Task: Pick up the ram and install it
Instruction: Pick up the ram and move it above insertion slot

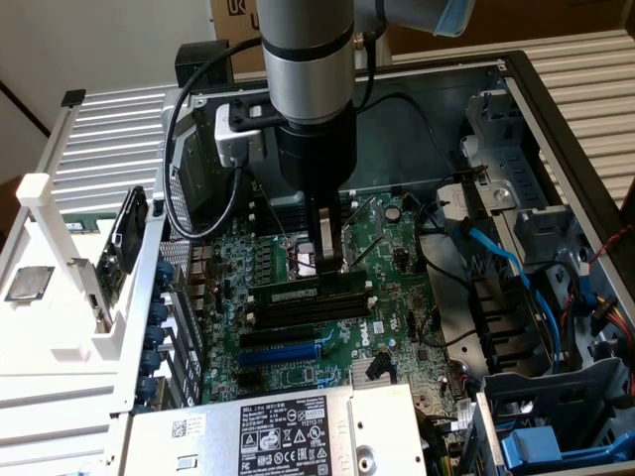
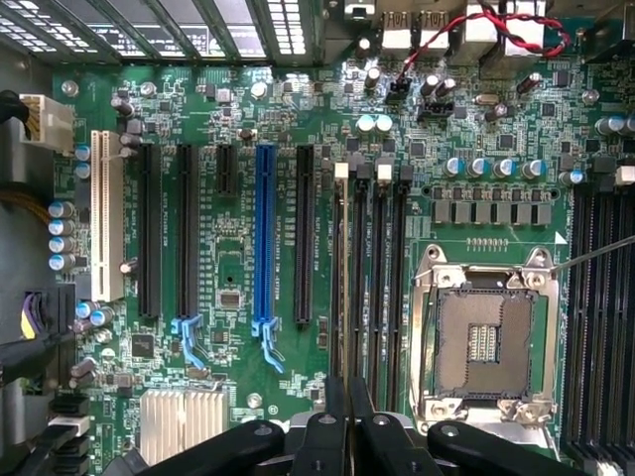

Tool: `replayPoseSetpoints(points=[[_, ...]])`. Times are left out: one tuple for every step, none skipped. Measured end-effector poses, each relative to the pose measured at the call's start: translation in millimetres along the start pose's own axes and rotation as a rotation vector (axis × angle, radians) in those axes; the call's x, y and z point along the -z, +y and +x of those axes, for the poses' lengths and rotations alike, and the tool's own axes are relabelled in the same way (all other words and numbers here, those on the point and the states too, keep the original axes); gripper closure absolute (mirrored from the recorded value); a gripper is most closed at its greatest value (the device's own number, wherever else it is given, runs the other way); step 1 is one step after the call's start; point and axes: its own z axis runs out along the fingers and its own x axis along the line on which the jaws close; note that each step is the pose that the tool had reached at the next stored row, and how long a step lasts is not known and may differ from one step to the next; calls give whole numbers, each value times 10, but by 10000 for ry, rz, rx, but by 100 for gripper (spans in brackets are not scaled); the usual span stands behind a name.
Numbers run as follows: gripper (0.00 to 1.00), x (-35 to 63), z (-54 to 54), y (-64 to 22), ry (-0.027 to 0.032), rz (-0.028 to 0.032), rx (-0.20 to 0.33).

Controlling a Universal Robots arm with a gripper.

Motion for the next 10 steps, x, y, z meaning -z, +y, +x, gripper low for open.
replayPoseSetpoints(points=[[88,0,0,-1,1,-8,-7],[88,0,0,-3,0,-13,-11],[88,0,1,-7,0,-14,-11],[88,-1,1,-13,-1,-14,-11],[88,-1,1,-21,-1,-13,-11],[88,-1,1,-27,-2,-15,-11],[88,-2,3,-27,-10,-14,-12],[88,-1,4,-27,-11,-15,-16],[88,-2,6,-28,-12,-16,-18],[88,-1,8,-28,-12,-17,-20]])
